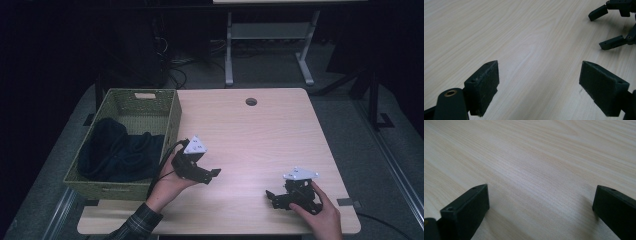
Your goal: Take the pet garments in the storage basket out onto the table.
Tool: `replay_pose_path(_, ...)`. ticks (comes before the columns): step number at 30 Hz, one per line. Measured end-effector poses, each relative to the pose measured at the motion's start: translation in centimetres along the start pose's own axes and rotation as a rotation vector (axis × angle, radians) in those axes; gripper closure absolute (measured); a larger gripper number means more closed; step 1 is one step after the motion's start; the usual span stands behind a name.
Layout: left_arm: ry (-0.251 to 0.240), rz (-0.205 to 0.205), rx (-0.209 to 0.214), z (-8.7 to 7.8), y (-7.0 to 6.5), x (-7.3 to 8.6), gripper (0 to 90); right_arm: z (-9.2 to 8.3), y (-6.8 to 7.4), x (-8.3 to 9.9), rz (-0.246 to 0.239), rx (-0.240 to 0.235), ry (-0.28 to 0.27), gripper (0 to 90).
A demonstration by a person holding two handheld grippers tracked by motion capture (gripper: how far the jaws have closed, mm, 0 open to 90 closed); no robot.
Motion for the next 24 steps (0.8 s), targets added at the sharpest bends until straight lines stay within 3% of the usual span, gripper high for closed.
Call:
replay_pose_path(19, -0.048, -0.021, -0.012, -2.1, 1.8, -1.8, 16.3, 0.0, 0.0, 0.0, -0.001, -0.001, 0.0, 0.4)
replay_pose_path(24, -0.041, -0.012, -0.016, -2.5, 2.6, -1.9, 16.3, 0.0, 0.0, 0.0, -0.003, 0.001, -0.001, 0.5)
Point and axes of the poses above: each handheld gripper's, and its own axes: z roughly forward along the jaws, x roughly out of its underside, y roughly to its left, the point moved 7 cm from there along z, roughly forward along the jaws, and after that the axes turned 8 degrees about -x, right-handed, at the moved point
